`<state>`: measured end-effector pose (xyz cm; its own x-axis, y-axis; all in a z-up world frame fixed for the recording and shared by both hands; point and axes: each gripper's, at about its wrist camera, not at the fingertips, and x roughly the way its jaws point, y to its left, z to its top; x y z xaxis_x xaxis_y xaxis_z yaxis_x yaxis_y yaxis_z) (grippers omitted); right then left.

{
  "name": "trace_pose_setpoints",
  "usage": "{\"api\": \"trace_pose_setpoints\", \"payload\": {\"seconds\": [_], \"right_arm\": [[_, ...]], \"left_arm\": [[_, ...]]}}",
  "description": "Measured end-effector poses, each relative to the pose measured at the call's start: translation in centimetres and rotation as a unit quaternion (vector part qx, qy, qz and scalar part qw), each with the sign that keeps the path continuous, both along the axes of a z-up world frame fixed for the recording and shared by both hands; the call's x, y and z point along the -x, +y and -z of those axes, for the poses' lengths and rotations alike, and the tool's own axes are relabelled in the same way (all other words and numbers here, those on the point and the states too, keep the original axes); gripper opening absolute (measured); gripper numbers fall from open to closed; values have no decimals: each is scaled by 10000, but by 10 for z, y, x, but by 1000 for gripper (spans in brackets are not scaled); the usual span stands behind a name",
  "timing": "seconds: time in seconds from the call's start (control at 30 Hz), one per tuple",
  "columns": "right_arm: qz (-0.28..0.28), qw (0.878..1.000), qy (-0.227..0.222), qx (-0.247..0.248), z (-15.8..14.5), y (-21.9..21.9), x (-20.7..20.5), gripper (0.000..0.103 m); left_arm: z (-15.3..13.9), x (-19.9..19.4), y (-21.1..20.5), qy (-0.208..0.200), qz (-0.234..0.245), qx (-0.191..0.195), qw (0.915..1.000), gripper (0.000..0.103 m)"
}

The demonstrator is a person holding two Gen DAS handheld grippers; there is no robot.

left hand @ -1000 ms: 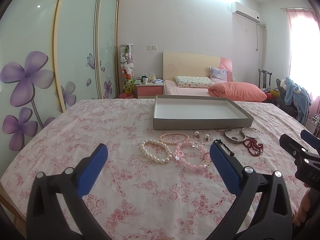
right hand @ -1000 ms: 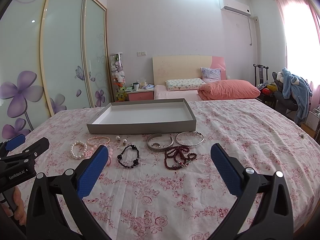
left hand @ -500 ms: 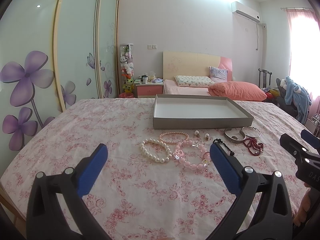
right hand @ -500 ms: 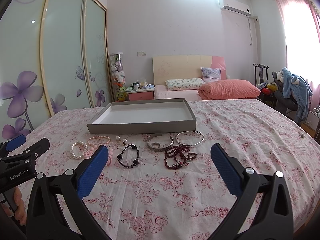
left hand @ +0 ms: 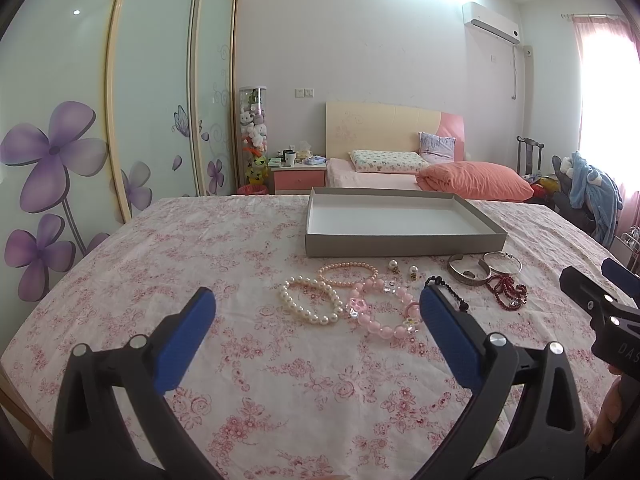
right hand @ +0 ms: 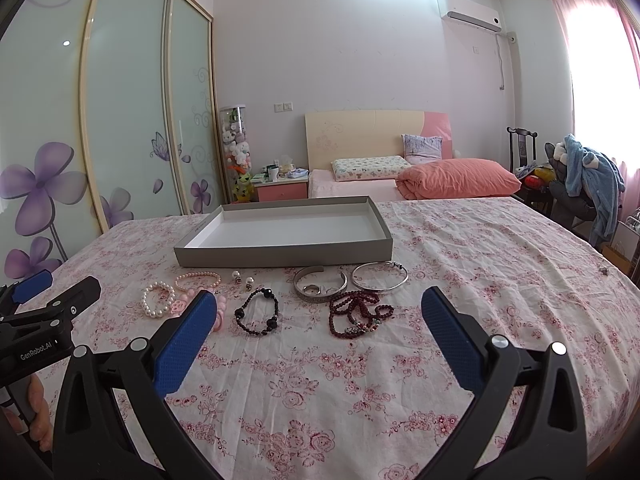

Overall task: Organize jewelry
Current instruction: 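Move the right tool to the dark red beaded strand while the left tool approaches the white pearl bracelet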

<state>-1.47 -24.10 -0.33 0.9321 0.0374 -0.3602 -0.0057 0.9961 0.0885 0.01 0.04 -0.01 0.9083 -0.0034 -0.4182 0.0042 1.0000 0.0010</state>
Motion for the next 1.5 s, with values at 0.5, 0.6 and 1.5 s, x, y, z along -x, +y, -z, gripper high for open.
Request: {"api": "trace_pose_setpoints", "payload": {"seconds": [0.5,0.6,1.5], "right_arm": [[-5,10000,10,-10,0,0,0,101],[-9,10000,12,-6,0,0,-1,101],[11,9910,1230,-526,24,-23,-49,101]], "left_arm": [[0,0,0,9,-1,-5,10000,99],[0,-1,0,19,-2,1,10000,99],[30,-38,10,1245,180,212,9918,99]]}}
